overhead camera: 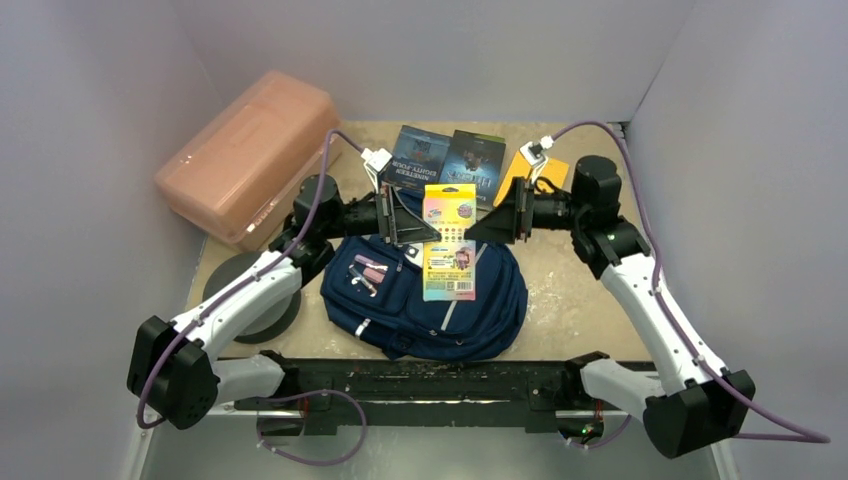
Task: Pack the student bag
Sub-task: Pick up the stationery from the center of the board.
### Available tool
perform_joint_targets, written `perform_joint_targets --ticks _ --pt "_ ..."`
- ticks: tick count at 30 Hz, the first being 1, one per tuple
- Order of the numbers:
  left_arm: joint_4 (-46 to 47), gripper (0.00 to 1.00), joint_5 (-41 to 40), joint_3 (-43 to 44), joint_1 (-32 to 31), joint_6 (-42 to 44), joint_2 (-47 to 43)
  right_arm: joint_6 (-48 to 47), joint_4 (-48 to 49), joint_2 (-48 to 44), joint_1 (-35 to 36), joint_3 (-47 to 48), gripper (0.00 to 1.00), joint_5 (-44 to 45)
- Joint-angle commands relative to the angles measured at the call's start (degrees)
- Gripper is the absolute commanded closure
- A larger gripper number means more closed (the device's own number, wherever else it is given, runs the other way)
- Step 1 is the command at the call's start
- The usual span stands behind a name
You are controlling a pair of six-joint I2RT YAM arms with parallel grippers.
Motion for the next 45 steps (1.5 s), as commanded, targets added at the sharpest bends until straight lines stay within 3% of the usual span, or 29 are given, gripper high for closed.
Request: perform_joint_targets --ticks 1,5,8,14,16,18,20,22,24,27,30,34,39,45 --pt "5.4 0.89 3.1 3.3 0.3 -4.2 -0.7 0.2 5.6 -3.9 3.5 -4.6 0.06 -4.9" --pt "7.2 0.88 3.2 3.3 0.2 -5.5 0.1 5.6 11.3 -6.9 4.0 -8.9 0.20 -5.5" --pt "11.0 0.87 3.5 3.0 0.1 -8.8 1.4 10.3 18.1 -7.9 4.1 -12.3 0.45 -6.3" --pt "11.7 0.84 2.5 3.6 -1.6 -9.2 2.9 19.1 28.8 -9.6 4.5 -15.8 0.64 -5.1" --pt "9.6 0.82 1.8 4.2 -2.0 -7.4 3.1 19.5 29.3 -9.8 4.5 -16.1 0.79 -4.9" --pt "3.5 0.72 -0.1 4.7 -2.0 -3.9 2.2 15.6 23.0 -9.6 4.4 -14.9 0.98 -4.0" --pt "-10.6 0.55 -5.1 5.9 -1.7 2.5 0.0 8.7 8.6 -8.9 4.4 -12.6 1.00 -0.4" --pt "-26.9 0.37 -14.0 8.2 -1.7 9.5 -1.6 -0.6 -6.4 -7.8 4.2 -8.7 1.00 9.7" --pt "-40.6 0.13 -24.6 11.3 -1.7 13.6 -2.1 -7.3 -19.3 -6.8 4.2 -4.0 1.00 23.9" --pt "-50.8 0.02 -35.2 12.6 -2.4 16.1 -2.6 -9.9 -30.4 -7.1 4.1 -1.5 1.00 45.8" --pt "-52.9 0.00 -44.5 13.4 -8.3 17.4 -3.2 -9.7 -36.9 -9.8 4.1 0.1 1.00 62.5" --pt "-52.7 0.00 -53.8 17.6 -21.1 17.8 1.8 -8.9 -41.6 -13.9 4.1 0.5 1.00 74.3" --pt "-59.6 0.02 -62.3 31.3 -32.4 21.7 18.4 -6.1 -47.5 -18.0 4.1 0.5 1.00 79.9" --pt "-66.9 0.09 -69.9 44.5 -37.6 25.4 34.3 -3.4 -48.7 -26.8 4.1 -0.6 1.00 79.7"
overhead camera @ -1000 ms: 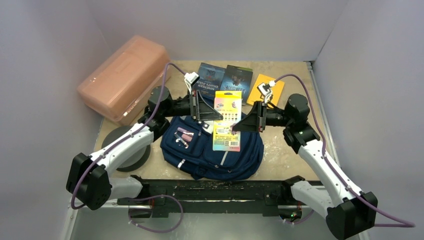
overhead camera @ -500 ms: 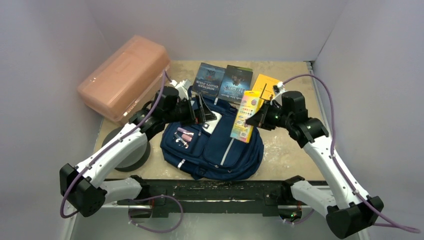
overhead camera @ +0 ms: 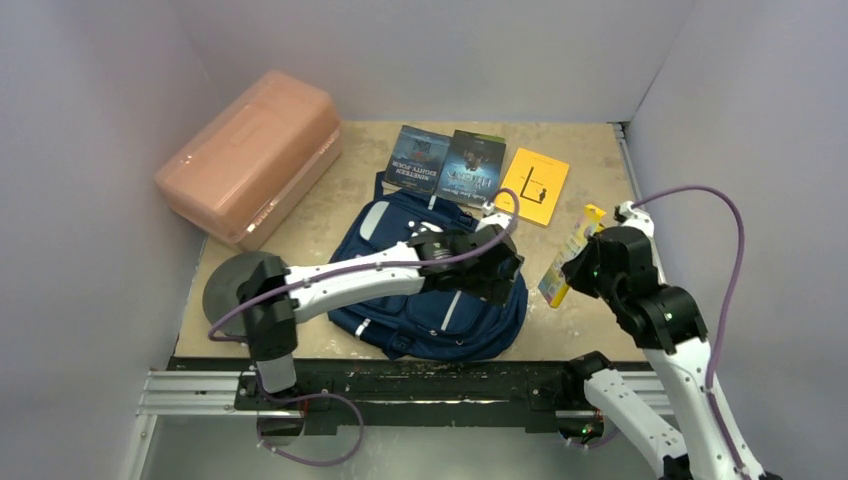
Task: Pack the student bag
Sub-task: Pick up the stationery from the center of the board, then place the stationery in the student bag.
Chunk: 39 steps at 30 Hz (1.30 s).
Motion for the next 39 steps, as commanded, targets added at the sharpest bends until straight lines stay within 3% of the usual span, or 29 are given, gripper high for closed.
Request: perform_joint_targets --ticks 1,5,9,14,21,24,31,34,39 --pt "-7.2 0.10 -8.3 6.5 -2.0 4.7 6.1 2.2 -0.6 -5.5 0.0 1.6 1.00 2.2" --pt "-8.1 0.22 -8.2 10.2 -2.5 5.6 11.9 0.9 0.0 -6.1 0.0 1.0 1.00 -1.3" --pt "-11.8 0.41 -9.4 13.7 -2.7 5.4 16.0 0.2 0.9 -6.1 0.0 -0.9 1.00 -4.8" --pt "-14.7 0.69 -16.3 14.7 -2.3 6.7 15.2 -0.6 3.7 -5.5 0.0 -4.4 1.00 -14.1" --pt "-15.4 0.77 -14.4 15.7 -1.1 9.7 16.0 -0.3 5.9 -5.2 0.1 -7.5 1.00 -19.7" --pt "-15.2 1.00 -14.0 15.3 -1.0 9.4 15.1 1.2 7.6 -4.9 0.0 -8.6 1.00 -24.4" --pt "-14.1 1.00 -21.2 12.4 -1.0 8.4 5.9 15.1 27.2 -3.8 0.0 -22.7 1.00 -46.9" --pt "-11.0 1.00 -19.6 9.6 -0.8 8.9 1.5 22.6 40.1 -2.9 0.1 -28.8 1.00 -51.2" --pt "-9.0 1.00 -13.1 8.2 -0.2 8.7 -0.8 29.7 53.1 2.3 0.0 -33.8 1.00 -54.8"
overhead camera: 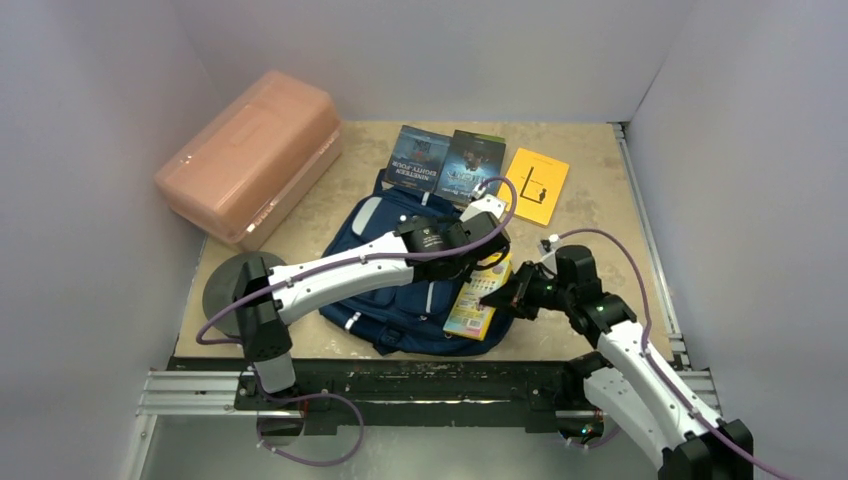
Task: Pack the student bag
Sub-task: Place the stationery in the student bag.
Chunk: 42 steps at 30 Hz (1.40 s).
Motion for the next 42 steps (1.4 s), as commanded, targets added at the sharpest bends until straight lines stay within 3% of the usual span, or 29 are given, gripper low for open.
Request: perform_joint_targets --ticks 1,7,12,23,31,33,37,42 --pt "5.3 1.00 3.5 -0.7 0.6 1.3 -4.0 9.6 21.1 3.4 0.0 -1.7 1.00 -7.7" --pt "6.4 1.00 5.8 -1.6 0.6 4.3 -5.5 4.4 20.1 9.5 -4.4 1.9 1.00 -10.6" --pt "8.1 1.00 8.1 -2.8 0.7 4.5 -6.1 4.3 25.6 16.7 -6.2 1.6 1.00 -17.8" --pt "8.4 1.00 13.0 0.6 0.8 3.3 -4.5 15.1 41.1 16.3 -1.0 -2.8 1.00 -9.7" --pt "5.9 1.00 13.7 1.7 2.6 1.7 -3.6 16.8 54.9 27.0 5.4 -1.4 0.99 -2.1" --pt "6.8 1.00 15.4 0.2 3.9 1.3 -4.4 14.8 54.6 28.8 6.1 -0.3 0.81 -1.8" --pt "8.9 1.00 17.4 -2.8 5.5 0.3 -5.9 8.0 49.6 31.4 6.3 1.8 0.64 -1.6" --pt "9.8 1.00 20.1 -4.3 7.2 -0.6 -5.8 -9.2 21.2 24.9 6.2 6.1 0.38 7.7"
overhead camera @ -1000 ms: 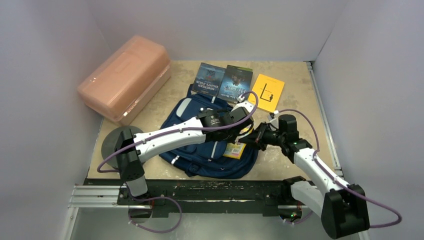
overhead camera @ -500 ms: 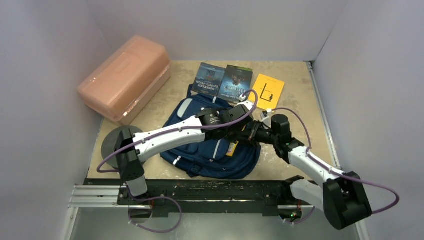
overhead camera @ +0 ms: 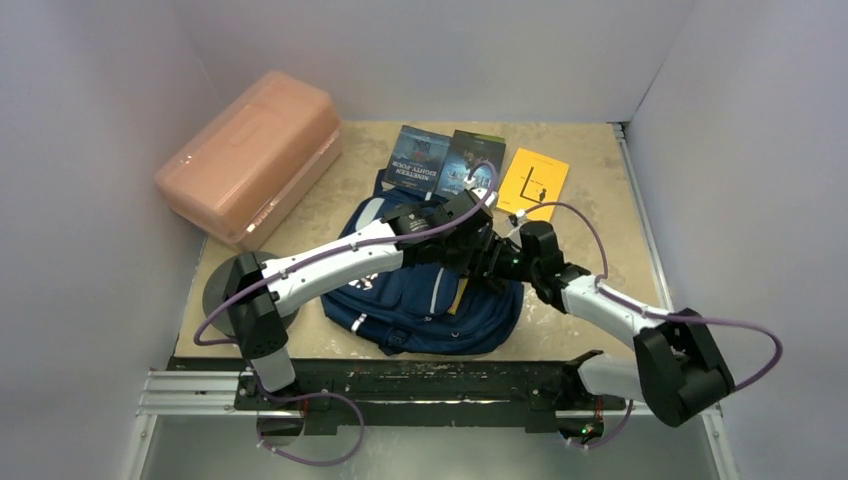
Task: Pack the student bag
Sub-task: Place the stationery in the student bag, then zip the student bag at the center of the board.
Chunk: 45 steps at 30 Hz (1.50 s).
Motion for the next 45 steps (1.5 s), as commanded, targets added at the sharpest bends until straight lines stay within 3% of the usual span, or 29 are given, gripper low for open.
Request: perform_joint_targets --ticks 1,5,9,11,14,16,20,24,26,29,34,39,45 --pt "4.5 1.00 4.1 -0.8 1.3 -1.4 -3.2 -17.6 -22.6 -9.3 0.2 5.2 0.33 10.5" --pt "5.8 1.00 6.2 -1.6 2.2 -1.0 -3.1 -24.2 -35.2 -17.6 0.2 8.0 0.24 13.4" --pt "6.4 1.00 8.6 -1.5 3.0 -1.0 -2.8 -26.7 -46.7 -24.1 0.2 12.1 0.26 20.2" --pt "6.0 1.00 13.8 -1.0 4.5 -1.1 -2.3 -27.2 -48.6 -26.9 0.4 12.4 0.26 20.7" --pt "4.6 0.62 18.2 -1.8 6.7 -1.8 -3.4 -24.2 -48.5 -30.0 3.1 11.3 0.28 20.0" --pt "6.5 0.45 18.3 -5.4 7.6 -1.8 -7.5 -20.6 -48.7 -31.6 7.3 11.4 0.28 22.7" --pt "7.4 0.33 17.2 -12.6 9.5 -2.1 -17.2 -8.6 -46.7 -31.7 20.5 11.6 0.28 31.1" --pt "5.5 0.27 15.0 -18.7 10.6 -3.0 -26.6 10.6 -47.2 -17.5 42.9 17.3 0.26 44.5" --pt "4.0 0.25 12.7 -21.3 10.7 -3.9 -31.4 17.9 -51.3 -9.2 47.7 22.8 0.24 48.9" --pt "3.1 0.23 10.0 -26.2 10.7 -5.9 -39.2 27.9 -54.2 -3.0 50.1 26.8 0.22 53.5" --pt "0.9 0.22 10.9 -31.1 10.7 -8.3 -49.5 40.9 -48.5 5.0 51.1 28.4 0.21 52.8" --pt "-1.0 0.22 13.1 -33.0 10.6 -8.6 -55.9 50.6 -68.2 20.0 51.3 45.6 0.17 57.3" --pt "-2.6 0.22 14.7 -34.5 10.6 -8.2 -61.3 56.2 -76.9 29.8 51.2 52.2 0.21 55.5"
